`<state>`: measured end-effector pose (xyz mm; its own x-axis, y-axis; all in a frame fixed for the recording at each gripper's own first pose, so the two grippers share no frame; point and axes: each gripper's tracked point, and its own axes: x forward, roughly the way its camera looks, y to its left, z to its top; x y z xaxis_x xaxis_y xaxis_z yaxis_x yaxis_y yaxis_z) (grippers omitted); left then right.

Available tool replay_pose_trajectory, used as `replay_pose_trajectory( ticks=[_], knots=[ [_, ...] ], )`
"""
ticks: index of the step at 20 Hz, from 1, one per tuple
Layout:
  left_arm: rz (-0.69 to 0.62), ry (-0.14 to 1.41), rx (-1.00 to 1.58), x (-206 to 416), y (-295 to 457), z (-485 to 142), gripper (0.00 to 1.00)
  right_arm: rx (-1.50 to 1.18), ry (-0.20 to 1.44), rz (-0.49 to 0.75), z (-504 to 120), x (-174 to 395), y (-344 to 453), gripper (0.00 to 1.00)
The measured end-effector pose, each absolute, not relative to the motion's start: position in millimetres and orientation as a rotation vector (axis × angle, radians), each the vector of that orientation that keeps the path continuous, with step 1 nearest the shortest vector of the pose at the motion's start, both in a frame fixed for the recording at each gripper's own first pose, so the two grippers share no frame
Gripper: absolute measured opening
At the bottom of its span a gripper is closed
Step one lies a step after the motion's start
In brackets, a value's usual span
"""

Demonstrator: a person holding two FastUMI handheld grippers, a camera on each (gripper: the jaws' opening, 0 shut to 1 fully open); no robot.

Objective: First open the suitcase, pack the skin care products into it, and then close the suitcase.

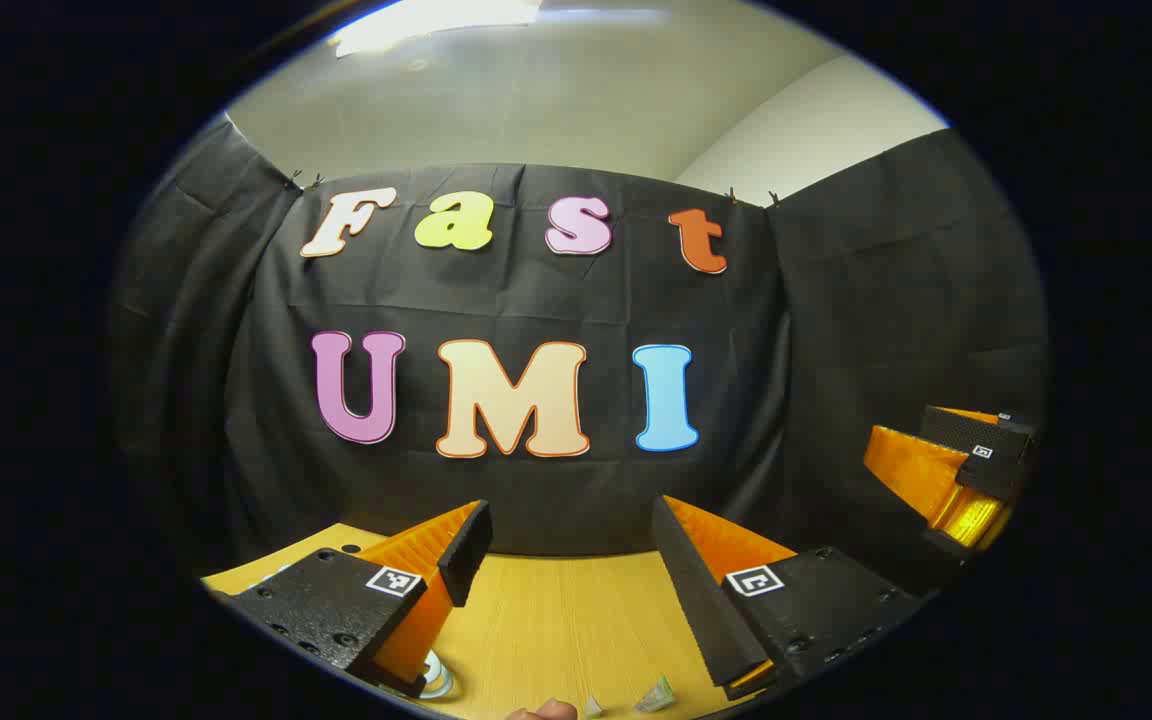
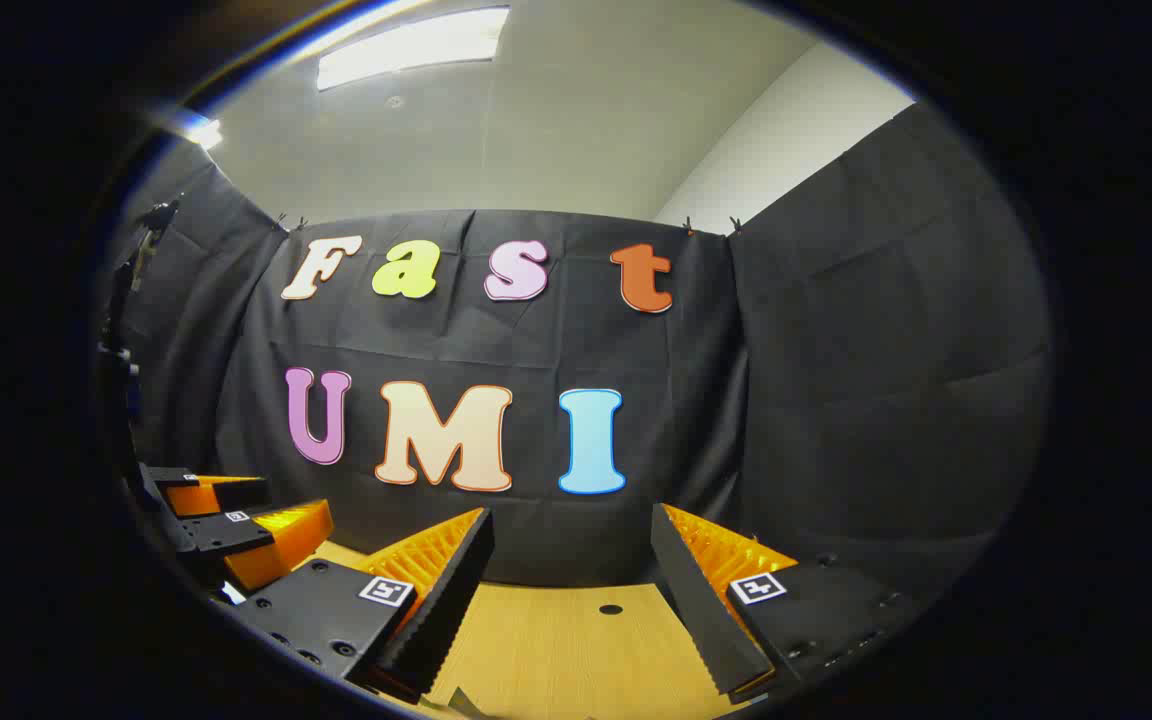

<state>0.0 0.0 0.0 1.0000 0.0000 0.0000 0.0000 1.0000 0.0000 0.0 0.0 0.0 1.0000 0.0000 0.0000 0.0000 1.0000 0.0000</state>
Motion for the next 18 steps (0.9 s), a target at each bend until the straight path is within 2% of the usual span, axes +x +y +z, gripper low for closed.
replay_pose_trajectory(
  ticks=[3,9,13,18],
  knots=[
    [0.020,-0.014,-0.016,1,3,0,0.93,0.024,-0.033,0.053,5,10,8,0.98],
    [0.186,0.020,0.042,-1,50,-25,0.94,0.026,-0.115,0.171,3,23,28,0.98],
    [0.238,0.119,0.039,-1,82,-70,0.94,0.019,-0.111,0.223,-11,35,56,0.98],
    [0.236,0.352,0.061,6,129,-153,0.95,0.017,-0.043,0.176,-39,56,81,1.00]
  ],
)
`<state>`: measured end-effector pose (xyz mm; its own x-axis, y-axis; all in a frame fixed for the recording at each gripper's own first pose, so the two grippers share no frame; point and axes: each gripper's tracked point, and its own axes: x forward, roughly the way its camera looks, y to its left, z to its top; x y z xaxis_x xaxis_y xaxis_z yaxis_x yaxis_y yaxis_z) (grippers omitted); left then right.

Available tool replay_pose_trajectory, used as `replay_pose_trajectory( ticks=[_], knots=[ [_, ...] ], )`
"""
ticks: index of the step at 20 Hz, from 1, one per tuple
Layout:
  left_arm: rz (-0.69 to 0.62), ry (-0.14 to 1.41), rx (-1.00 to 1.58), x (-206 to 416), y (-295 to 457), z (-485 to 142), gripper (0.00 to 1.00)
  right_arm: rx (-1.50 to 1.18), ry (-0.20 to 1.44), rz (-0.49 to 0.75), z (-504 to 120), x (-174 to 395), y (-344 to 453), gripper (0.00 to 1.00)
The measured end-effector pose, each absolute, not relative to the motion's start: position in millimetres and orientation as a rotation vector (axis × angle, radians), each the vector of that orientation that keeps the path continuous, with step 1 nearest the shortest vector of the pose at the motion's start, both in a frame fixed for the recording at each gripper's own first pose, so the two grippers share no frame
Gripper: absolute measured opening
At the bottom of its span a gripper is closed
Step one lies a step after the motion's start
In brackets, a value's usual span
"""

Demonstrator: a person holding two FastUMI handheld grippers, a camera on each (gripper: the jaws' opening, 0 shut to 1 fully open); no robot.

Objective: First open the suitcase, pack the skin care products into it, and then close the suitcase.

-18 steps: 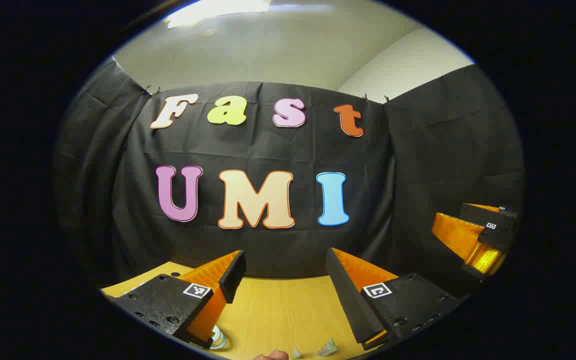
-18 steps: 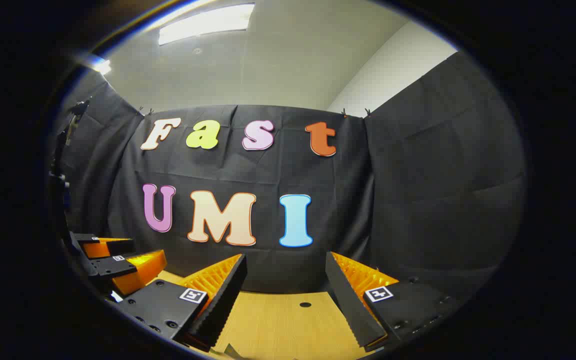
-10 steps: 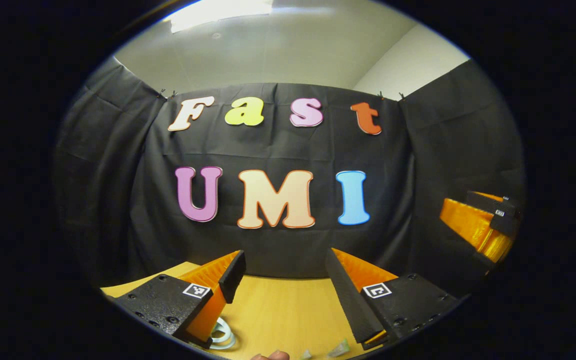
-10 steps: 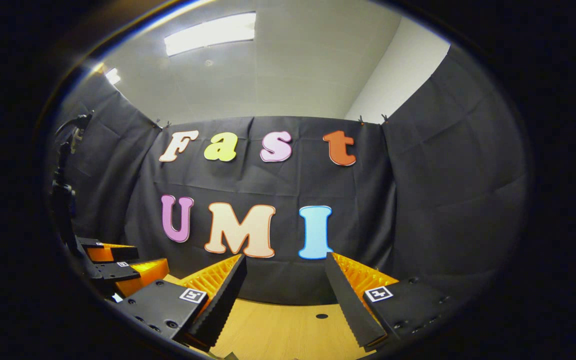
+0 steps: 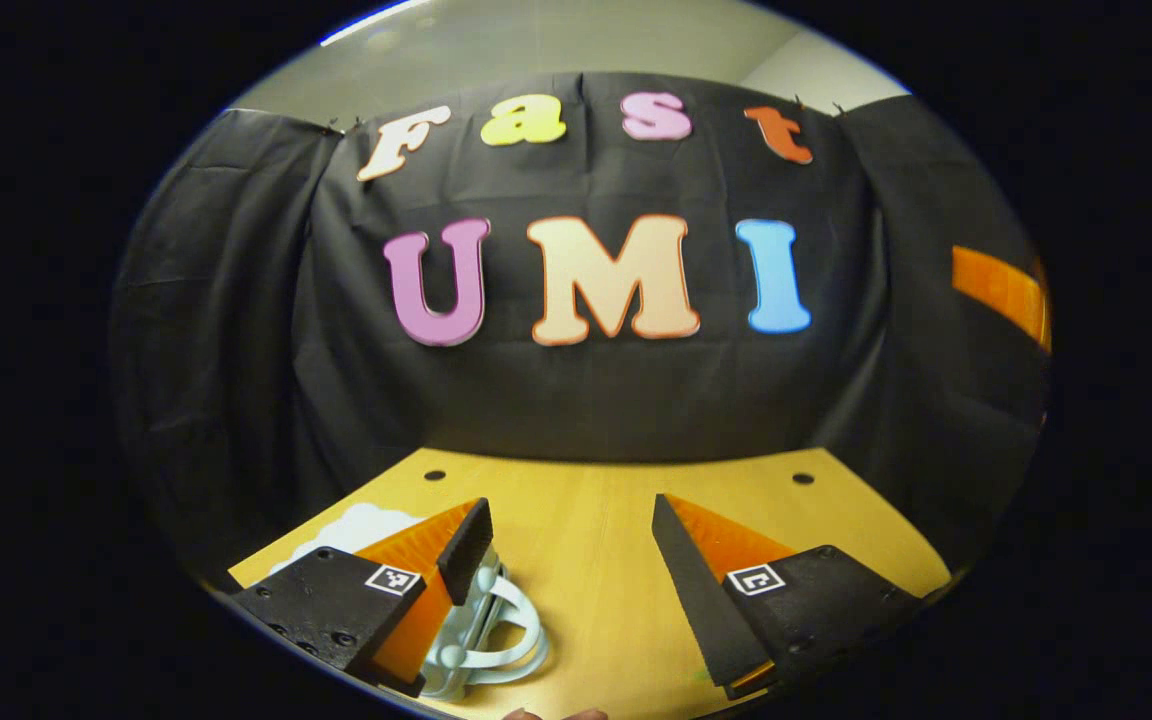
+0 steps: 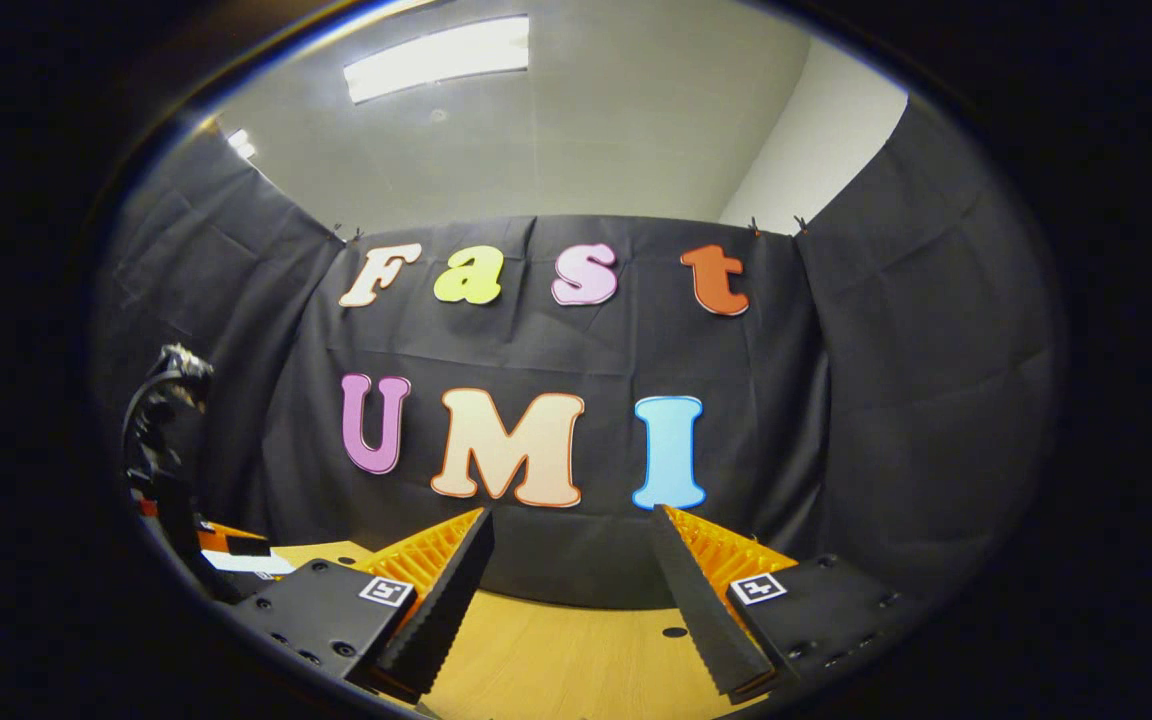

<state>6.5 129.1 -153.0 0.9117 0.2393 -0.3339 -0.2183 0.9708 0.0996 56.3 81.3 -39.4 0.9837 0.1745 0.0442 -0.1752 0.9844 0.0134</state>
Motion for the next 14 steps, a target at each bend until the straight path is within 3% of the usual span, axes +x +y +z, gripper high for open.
replay_pose_trajectory(
  ticks=[6,14],
  knots=[
    [0.227,0.647,-0.010,1,158,-252,0.96,-0.032,0.050,0.122,-72,75,93,0.99],
    [0.200,0.879,-0.030,-10,159,-328,0.96,-0.073,0.139,0.047,-98,82,69,0.99]
  ],
)
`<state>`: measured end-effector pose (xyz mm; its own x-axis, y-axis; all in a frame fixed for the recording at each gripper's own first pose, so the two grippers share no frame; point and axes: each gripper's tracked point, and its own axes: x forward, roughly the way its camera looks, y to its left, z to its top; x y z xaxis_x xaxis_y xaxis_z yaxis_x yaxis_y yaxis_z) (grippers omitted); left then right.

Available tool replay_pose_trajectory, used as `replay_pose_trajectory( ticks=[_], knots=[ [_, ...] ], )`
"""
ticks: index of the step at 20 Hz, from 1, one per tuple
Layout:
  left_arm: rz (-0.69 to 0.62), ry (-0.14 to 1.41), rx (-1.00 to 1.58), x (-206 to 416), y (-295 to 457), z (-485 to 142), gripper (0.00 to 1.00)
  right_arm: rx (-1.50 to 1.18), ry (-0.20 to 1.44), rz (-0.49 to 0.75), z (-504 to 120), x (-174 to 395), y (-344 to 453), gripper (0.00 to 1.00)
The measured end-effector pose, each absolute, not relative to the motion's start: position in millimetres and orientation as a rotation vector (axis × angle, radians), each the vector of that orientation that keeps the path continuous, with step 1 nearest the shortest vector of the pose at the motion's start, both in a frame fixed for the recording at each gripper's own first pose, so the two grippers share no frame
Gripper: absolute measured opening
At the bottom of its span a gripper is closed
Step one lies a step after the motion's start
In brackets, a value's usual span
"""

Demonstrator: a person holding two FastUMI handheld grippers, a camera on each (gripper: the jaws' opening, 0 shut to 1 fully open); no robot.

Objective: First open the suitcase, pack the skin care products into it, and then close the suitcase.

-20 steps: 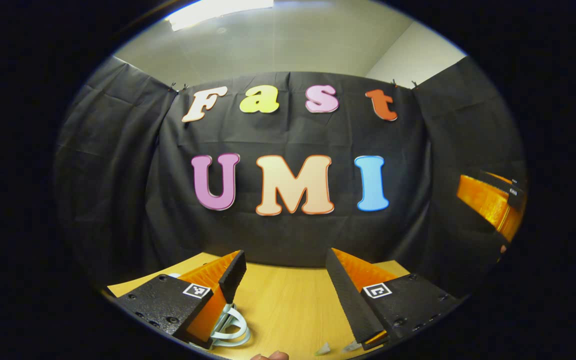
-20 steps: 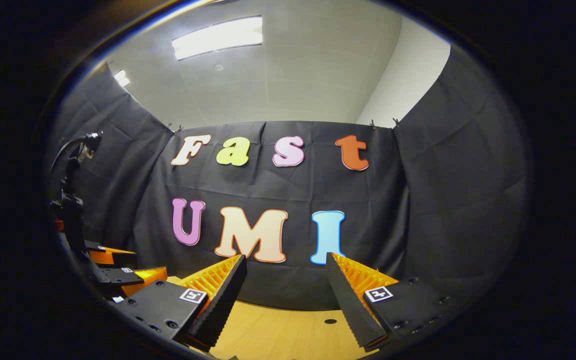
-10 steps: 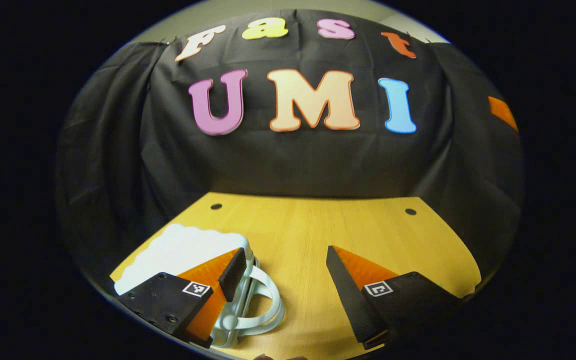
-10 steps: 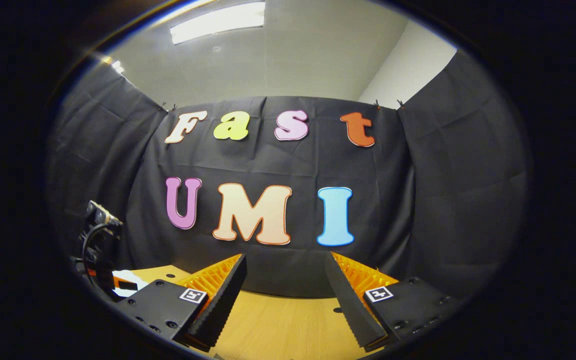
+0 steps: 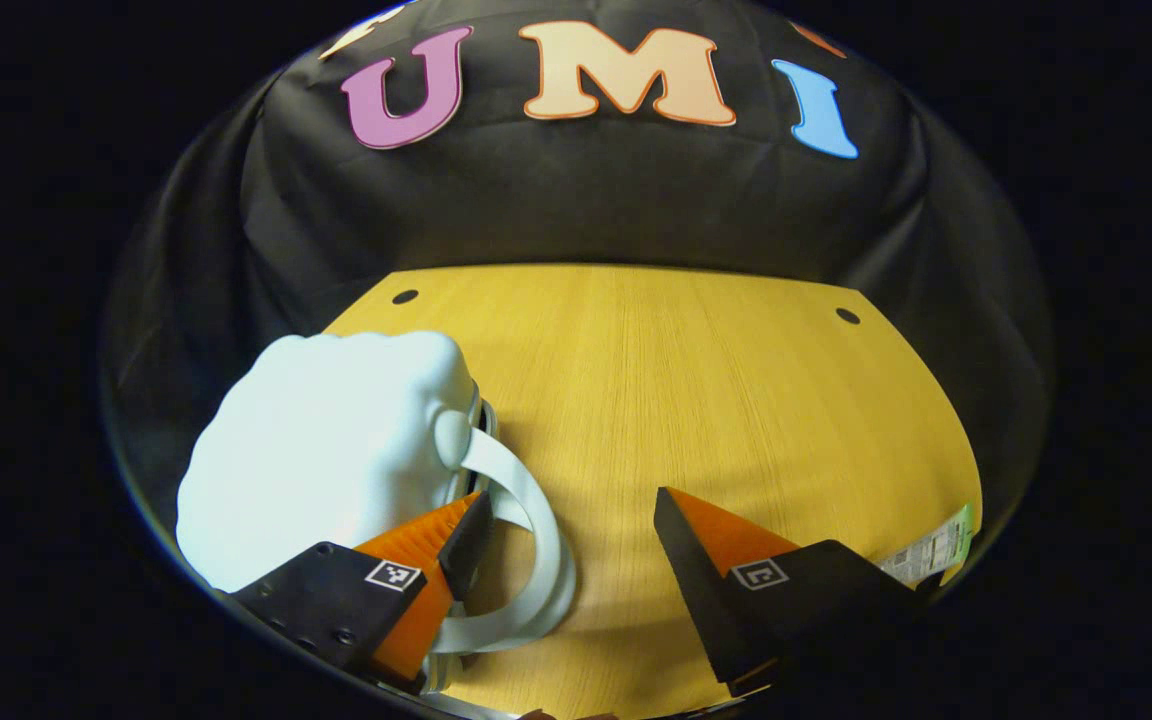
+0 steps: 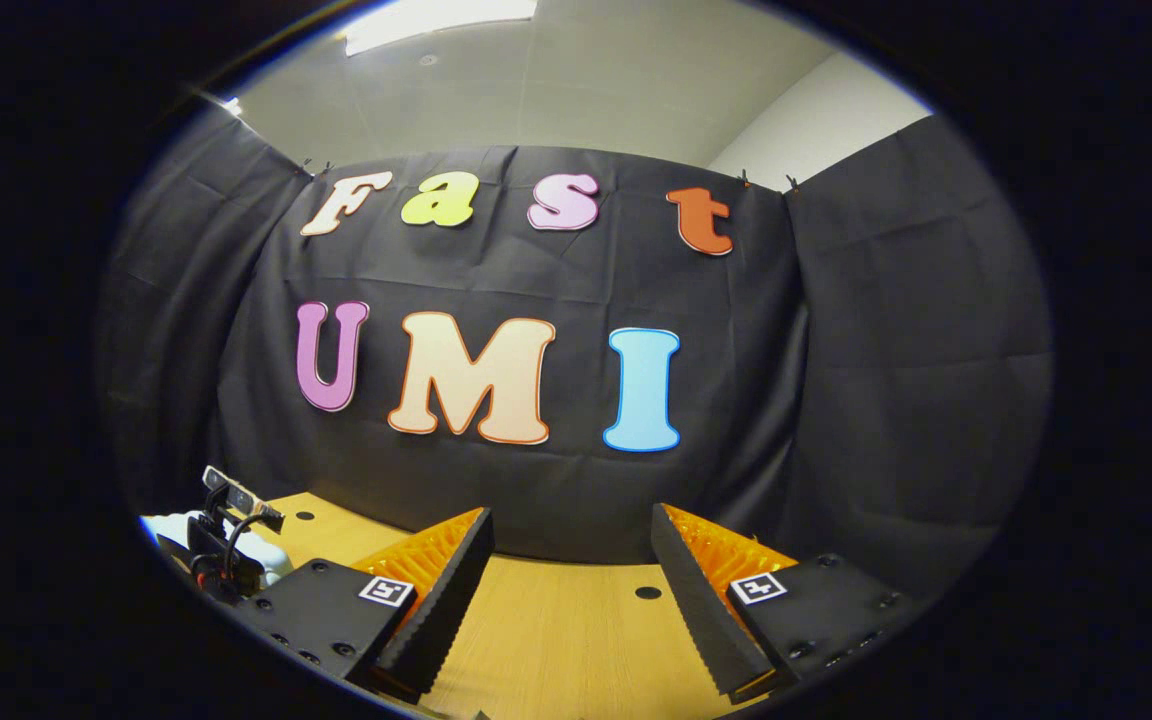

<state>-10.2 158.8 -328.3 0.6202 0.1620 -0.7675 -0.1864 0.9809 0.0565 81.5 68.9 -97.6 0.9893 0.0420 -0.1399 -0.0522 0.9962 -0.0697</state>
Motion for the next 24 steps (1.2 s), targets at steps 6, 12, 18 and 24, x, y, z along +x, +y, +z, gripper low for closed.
replay_pose_trajectory(
  ticks=[6,12,18,24],
  knots=[
    [0.191,0.990,-0.122,-16,154,-362,0.74,-0.125,0.146,0.036,-100,76,60,0.98],
    [0.226,1.032,-0.110,-20,176,-369,0.10,-0.138,0.128,0.035,-99,72,54,0.99],
    [0.145,1.034,-0.044,-20,169,-340,0.00,-0.090,0.114,0.086,-103,66,55,0.98],
    [0.177,0.976,-0.028,-16,181,-277,0.00,-0.028,0.097,0.219,-106,44,76,0.99]
  ],
)
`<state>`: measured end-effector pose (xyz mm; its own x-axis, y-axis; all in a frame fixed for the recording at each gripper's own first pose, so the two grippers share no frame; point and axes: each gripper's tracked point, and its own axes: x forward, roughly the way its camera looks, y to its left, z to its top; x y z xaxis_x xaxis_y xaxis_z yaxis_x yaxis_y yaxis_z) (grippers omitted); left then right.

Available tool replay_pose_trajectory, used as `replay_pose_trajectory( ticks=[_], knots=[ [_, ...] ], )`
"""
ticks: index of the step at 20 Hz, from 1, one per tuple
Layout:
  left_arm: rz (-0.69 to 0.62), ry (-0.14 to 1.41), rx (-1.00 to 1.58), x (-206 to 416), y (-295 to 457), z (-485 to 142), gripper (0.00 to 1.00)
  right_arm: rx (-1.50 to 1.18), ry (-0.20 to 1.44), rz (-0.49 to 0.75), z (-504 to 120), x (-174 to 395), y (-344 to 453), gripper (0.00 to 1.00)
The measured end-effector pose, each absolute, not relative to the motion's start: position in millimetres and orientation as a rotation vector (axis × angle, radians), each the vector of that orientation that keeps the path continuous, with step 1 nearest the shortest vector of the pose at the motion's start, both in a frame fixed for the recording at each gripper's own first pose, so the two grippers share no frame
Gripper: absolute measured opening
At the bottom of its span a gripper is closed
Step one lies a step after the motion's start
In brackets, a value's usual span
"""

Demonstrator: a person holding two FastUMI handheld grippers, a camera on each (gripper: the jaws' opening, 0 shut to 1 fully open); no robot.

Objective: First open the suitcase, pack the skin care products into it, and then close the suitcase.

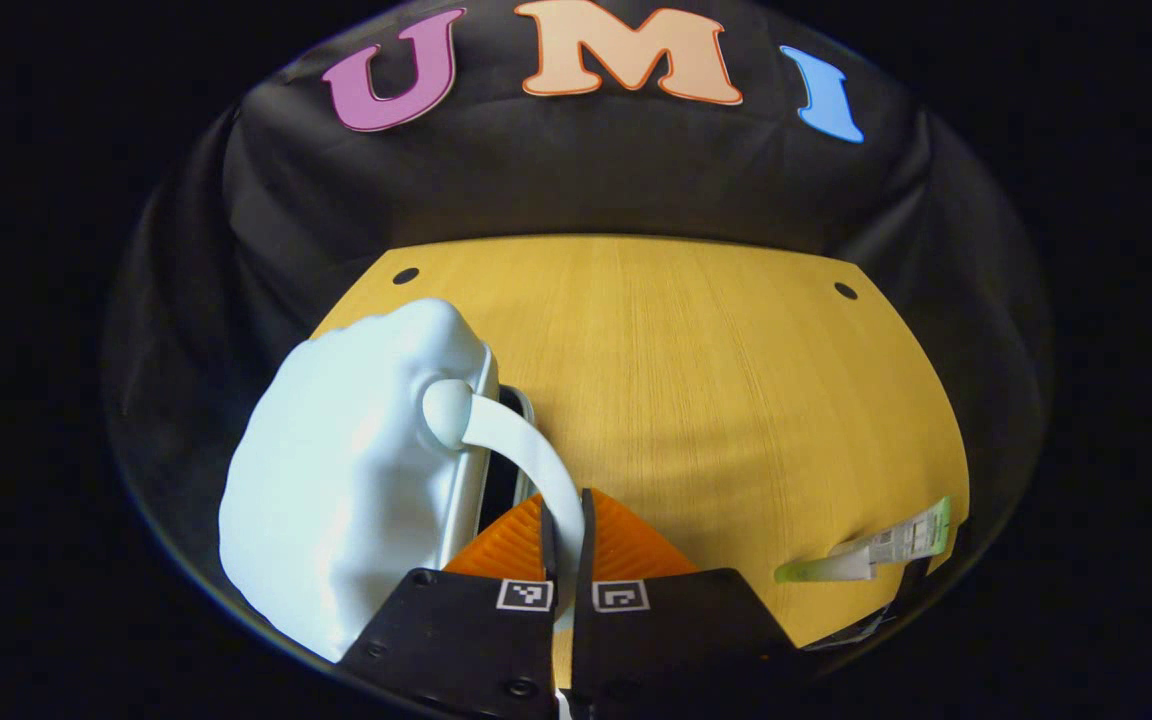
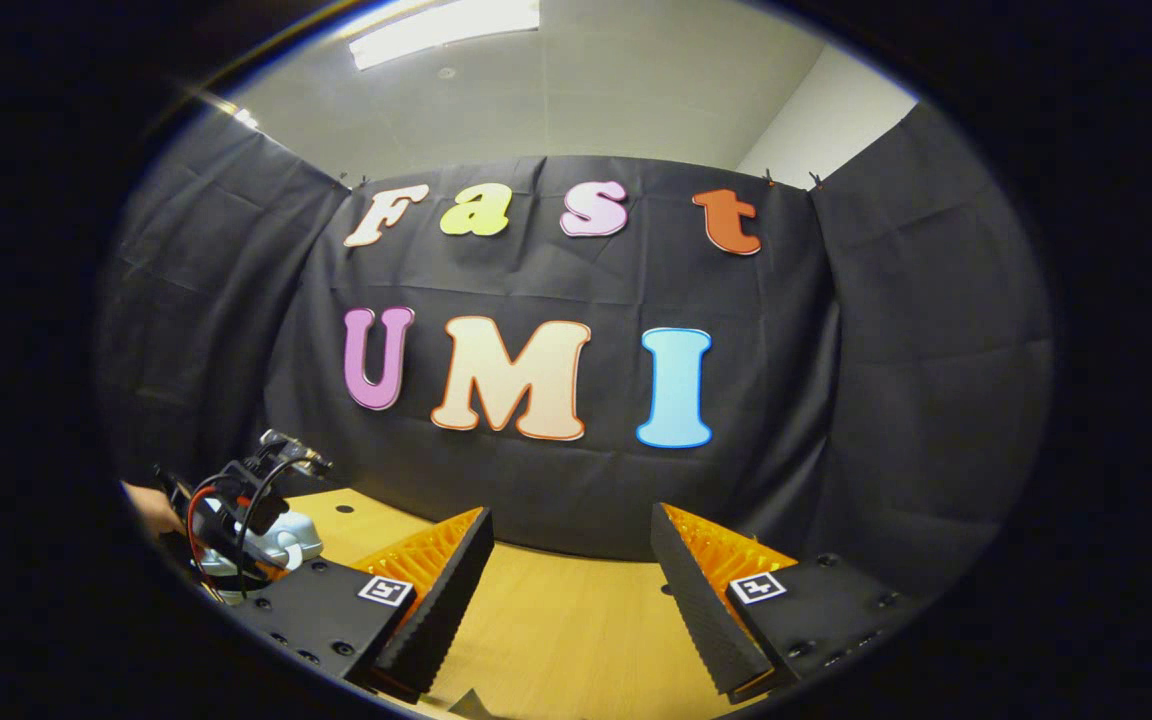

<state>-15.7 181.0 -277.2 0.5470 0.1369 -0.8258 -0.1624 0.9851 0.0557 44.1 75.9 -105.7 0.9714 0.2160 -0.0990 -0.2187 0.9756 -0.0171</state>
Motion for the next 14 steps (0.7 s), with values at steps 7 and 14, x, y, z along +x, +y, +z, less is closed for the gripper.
replay_pose_trajectory(
  ticks=[7,14],
  knots=[
    [0.089,0.888,-0.050,-19,227,-199,0.00,0.015,0.077,0.165,-99,42,125,0.98],
    [0.045,0.789,-0.068,-19,310,-137,0.00,0.019,0.087,0.132,-99,43,203,1.00]
  ],
)
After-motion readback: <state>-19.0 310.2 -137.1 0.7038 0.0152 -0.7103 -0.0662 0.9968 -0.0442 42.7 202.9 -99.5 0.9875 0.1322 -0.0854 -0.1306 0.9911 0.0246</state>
